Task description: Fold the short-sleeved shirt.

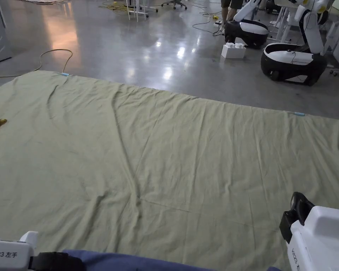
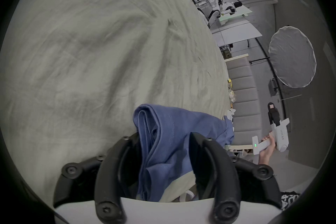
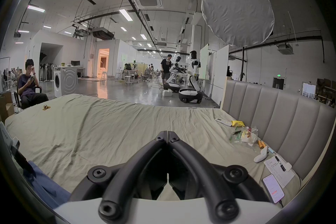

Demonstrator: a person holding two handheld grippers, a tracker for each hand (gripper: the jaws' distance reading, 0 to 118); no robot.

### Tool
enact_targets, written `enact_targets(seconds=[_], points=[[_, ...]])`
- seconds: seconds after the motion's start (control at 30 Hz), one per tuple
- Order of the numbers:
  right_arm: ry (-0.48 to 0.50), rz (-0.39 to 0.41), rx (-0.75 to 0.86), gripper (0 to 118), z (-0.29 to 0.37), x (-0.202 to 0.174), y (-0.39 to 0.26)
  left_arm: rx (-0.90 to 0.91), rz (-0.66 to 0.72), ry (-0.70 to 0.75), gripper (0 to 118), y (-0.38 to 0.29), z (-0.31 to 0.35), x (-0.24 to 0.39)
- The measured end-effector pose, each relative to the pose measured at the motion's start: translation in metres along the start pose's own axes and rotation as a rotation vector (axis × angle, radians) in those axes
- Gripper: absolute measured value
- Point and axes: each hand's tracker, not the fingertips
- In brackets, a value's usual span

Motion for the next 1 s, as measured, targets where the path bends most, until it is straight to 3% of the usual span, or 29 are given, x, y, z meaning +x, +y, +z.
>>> enact_targets(seconds=[0.1, 0.13, 0.27, 0.3, 0.4, 0.73, 1.0], points=[[0.007, -0.006, -0.003, 0, 0.001, -0.002, -0.001, -0.004, 0.002, 0.042, 36, 0.003, -0.009, -0.004], [0.008, -0.006, -0.005, 0, 0.001, -0.001, -0.002, -0.005, 0.000, 0.044, 19, 0.002, -0.010, -0.004], [0.011, -0.004, -0.008, 0, 0.002, 0.000, -0.002, 0.005, -0.006, 0.046, 15, 0.010, -0.005, -0.008], [0.008, -0.002, -0.006, 0, 0.003, 0.000, -0.002, 0.014, -0.009, 0.044, 15, -0.022, -0.011, 0.036], [0.002, 0.000, -0.004, 0, 0.005, 0.003, 0.000, 0.049, 0.007, 0.012, 14, -0.026, 0.001, 0.050], [-0.005, 0.010, 0.002, 0, 0.006, 0.007, 0.001, 0.105, -0.045, -0.027, 13, 0.010, 0.057, 0.058], [0.008, 0.015, 0.005, 0, 0.007, 0.007, 0.002, 0.157, -0.082, 0.184, 13, 0.026, 0.121, 0.055]])
